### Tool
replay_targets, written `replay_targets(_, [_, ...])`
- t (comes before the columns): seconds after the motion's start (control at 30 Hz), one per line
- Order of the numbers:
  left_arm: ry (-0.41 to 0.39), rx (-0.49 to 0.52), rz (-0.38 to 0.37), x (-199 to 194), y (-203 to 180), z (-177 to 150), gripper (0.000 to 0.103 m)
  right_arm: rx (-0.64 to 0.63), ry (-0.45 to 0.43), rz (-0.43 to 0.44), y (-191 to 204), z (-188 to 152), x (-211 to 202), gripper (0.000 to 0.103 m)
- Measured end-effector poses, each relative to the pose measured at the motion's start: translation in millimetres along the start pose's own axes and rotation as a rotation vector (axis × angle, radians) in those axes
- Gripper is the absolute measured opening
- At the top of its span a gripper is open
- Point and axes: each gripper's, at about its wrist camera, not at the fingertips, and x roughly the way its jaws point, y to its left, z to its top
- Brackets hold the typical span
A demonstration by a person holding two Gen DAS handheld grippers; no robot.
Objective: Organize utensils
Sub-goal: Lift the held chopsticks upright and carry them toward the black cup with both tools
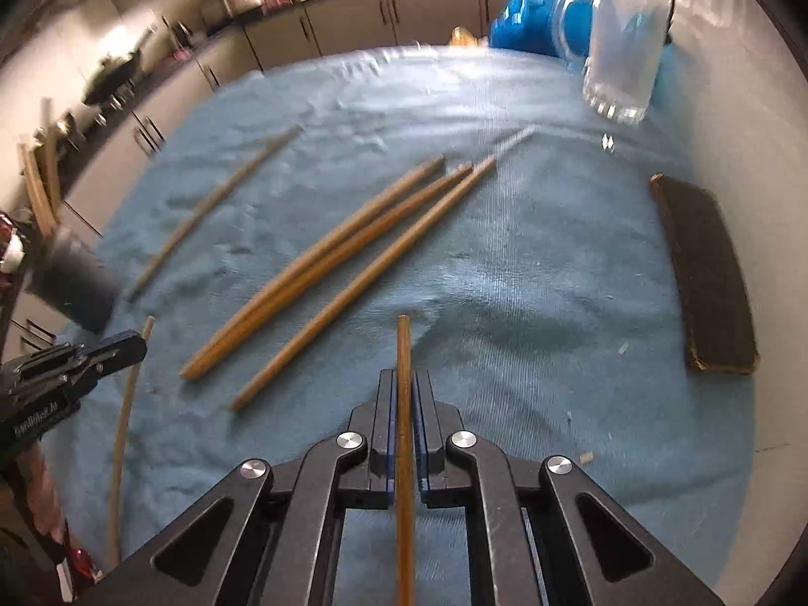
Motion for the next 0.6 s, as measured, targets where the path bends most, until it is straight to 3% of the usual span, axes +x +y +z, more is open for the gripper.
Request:
replay_targets(0.17, [-0.111,-0.012,-0.046,-44,0,-11,0.005,-0.003,-0.163,0.037,10,-23,-44,0.006])
replay_targets(0.37, [-0.251,0.019,-0.045,-92,-15,-23,0.004,-0.011,-0.305,0.06,25,-35,-86,0.006])
replay_targets(0.6, [-0.399,0.05,-0.017,-141,-24,-42,0.005,-0.017,-0.4,0.111,43,-46,-122,0.006])
